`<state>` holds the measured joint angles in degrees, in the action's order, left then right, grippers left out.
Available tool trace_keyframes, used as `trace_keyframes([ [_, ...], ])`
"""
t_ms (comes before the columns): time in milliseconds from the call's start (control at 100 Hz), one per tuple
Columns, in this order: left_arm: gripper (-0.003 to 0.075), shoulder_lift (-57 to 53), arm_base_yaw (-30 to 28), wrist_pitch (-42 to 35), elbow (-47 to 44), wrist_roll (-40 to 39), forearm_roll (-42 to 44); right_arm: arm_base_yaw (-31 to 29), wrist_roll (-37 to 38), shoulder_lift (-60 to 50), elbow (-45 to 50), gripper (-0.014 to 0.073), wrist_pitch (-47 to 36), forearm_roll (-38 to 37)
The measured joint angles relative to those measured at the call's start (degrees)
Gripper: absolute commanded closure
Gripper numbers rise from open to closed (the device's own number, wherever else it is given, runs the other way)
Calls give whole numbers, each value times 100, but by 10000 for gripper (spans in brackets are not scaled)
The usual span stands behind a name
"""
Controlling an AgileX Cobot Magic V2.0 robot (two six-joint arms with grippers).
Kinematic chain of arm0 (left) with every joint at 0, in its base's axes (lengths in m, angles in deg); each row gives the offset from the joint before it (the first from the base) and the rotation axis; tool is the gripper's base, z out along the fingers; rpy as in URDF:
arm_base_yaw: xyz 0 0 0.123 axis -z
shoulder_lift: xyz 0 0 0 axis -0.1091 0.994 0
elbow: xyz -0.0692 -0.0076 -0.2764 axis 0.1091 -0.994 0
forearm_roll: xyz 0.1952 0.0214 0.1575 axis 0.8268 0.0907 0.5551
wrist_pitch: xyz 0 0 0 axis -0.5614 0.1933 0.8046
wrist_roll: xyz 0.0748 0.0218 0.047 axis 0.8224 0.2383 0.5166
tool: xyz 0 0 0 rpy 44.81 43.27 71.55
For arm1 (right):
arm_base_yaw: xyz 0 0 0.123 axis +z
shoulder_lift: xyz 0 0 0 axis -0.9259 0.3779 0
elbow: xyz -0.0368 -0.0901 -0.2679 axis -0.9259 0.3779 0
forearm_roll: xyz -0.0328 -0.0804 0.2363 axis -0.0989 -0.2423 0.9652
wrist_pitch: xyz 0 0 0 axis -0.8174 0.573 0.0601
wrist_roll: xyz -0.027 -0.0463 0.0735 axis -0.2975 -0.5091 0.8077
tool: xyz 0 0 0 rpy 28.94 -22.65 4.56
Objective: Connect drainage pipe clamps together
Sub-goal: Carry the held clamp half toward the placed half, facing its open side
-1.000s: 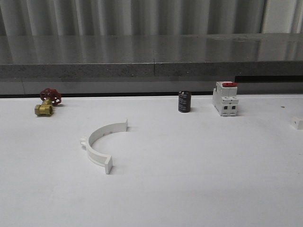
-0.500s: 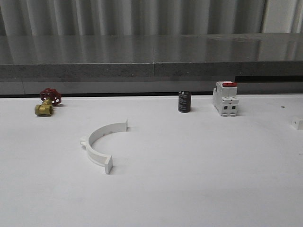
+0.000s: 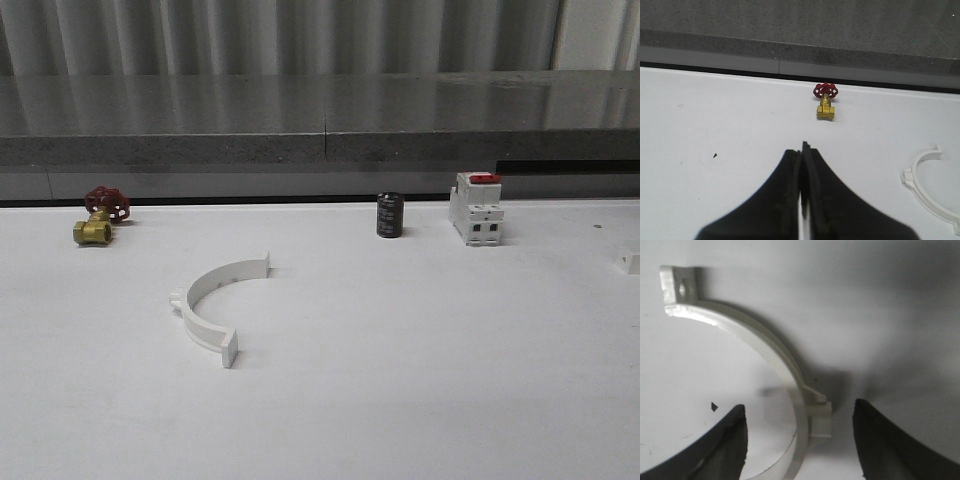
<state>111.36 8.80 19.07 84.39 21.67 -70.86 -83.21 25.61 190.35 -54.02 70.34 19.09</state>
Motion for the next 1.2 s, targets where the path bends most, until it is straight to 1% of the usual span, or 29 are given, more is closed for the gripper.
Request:
trace_keyframes([
  [840,741,0,0,0,0,0,0,0,-5,0,0,126,-45,0],
  [1080,741,0,0,0,0,0,0,0,-5,189,-15,126,-48,80],
  [1150,741,0,0,-9,0,0,0,0,-5,198,-19,141,-48,94],
  [1180,741,0,0,-9,0,0,0,0,-5,198,-19,160,-48,108],
  [1200,741,0,0,-9,0,0,0,0,-5,198,-28,190,-48,108],
])
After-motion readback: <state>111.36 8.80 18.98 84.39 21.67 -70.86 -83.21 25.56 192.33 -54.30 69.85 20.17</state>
